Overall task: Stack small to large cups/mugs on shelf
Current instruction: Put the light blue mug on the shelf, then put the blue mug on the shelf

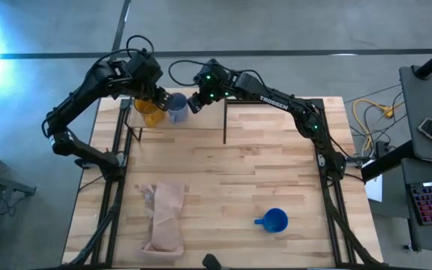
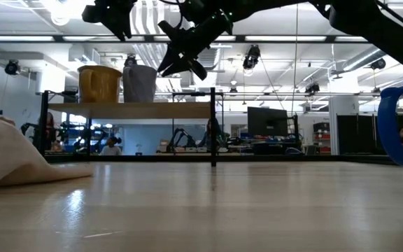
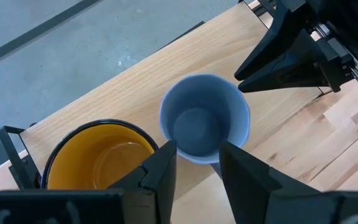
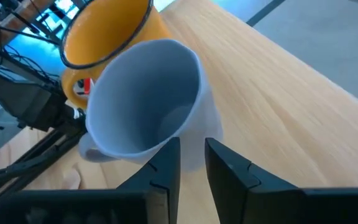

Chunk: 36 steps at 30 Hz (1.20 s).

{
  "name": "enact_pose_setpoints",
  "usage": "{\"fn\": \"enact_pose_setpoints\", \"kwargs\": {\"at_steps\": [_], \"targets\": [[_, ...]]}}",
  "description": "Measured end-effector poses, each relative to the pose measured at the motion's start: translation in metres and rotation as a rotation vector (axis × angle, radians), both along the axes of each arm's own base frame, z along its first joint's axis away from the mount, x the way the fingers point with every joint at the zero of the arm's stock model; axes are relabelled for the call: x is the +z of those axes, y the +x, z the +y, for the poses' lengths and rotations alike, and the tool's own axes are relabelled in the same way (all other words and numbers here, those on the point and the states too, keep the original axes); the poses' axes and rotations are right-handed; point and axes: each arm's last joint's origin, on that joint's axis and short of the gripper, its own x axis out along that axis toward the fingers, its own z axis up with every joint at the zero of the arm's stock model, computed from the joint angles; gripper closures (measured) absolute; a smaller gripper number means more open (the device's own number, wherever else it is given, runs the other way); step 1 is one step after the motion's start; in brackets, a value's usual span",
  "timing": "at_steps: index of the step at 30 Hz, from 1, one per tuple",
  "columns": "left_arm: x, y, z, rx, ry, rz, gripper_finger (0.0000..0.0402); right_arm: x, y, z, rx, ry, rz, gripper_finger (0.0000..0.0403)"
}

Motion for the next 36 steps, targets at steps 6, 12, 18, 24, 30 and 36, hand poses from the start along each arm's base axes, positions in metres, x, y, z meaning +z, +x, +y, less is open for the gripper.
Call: {"fn": "enact_pose_setpoints", "kwargs": {"at_steps": [6, 12, 18, 24, 30, 36], "targets": [[0.0, 0.0, -0.001, -0.003, 0.0, 0.0, 0.0295, 0.0, 0.0, -0.001, -0.013, -0.012, -0.003, 0.0335], [0.0, 0.003, -0.004, -0.026, -0.003, -0.001, 0.0295, -0.002, -0.007, -0.004, -0.126, -0.1, 0.1, 0.0335], [0.001, 0.014, -0.019, -0.124, 0.018, -0.016, 0.0295, 0.034, -0.037, 0.002, -0.217, -0.304, 0.202, 0.0335], [0.009, 0.036, -0.043, -0.263, 0.093, -0.171, 0.0295, 0.077, -0.088, 0.031, -0.153, -0.272, 0.307, 0.0335], [-0.001, 0.054, -0.078, -0.424, 0.101, -0.244, 0.0295, 0.104, -0.152, 0.081, -0.148, -0.125, 0.53, 0.0335], [-0.025, 0.065, -0.104, -0.533, 0.087, -0.257, 0.0295, 0.12, -0.182, 0.142, -0.113, -0.023, 0.437, 0.0335]]}}
